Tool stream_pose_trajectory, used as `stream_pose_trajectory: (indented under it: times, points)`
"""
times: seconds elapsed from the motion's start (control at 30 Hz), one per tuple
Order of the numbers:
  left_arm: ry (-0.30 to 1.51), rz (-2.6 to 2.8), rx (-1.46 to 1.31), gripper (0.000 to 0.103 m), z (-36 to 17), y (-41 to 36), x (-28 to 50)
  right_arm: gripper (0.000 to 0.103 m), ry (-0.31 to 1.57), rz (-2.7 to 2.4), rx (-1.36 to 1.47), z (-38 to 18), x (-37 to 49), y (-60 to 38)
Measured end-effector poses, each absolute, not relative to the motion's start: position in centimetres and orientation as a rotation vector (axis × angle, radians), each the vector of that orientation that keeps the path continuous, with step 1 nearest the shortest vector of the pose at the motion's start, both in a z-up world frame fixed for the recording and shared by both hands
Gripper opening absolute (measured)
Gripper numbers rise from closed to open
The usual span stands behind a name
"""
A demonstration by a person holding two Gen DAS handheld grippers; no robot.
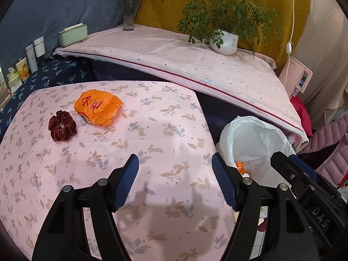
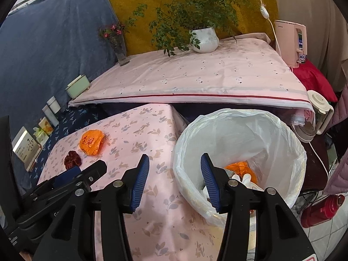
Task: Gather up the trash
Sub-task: 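Move both tools back over the table toward the scrunchie and orange bag, then grasp the dark red scrunchie with the left tool while the right tool grasps the orange bag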
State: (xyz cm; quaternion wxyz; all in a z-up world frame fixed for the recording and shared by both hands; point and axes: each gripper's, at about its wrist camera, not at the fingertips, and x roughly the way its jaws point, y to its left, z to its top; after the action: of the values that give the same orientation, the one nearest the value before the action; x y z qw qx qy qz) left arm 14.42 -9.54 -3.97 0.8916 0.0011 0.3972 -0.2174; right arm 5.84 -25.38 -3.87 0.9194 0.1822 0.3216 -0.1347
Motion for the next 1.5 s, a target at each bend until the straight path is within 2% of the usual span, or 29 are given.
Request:
stream_pose_trajectory:
  times: [0.83, 1.17, 1.5]
  points:
    - [0.892, -0.249, -0.099, 0.071, -8.0, 2.9, 19.4, 0.049, 0.763, -0.129, 0.278, -6.1, 11.8, -15.0]
    - [0.915, -0.147, -0.115, 0.071, -9.3, 8.3, 23.2, 0.049, 0.796, -0.068, 0.253, -7.1, 16.7, -10.8]
    - [0.949, -0.117, -0.138, 0.071, -10.3, 10.6, 29.1, 0.049, 0.849, -0.054, 0.36, -9.2, 24.2, -10.6]
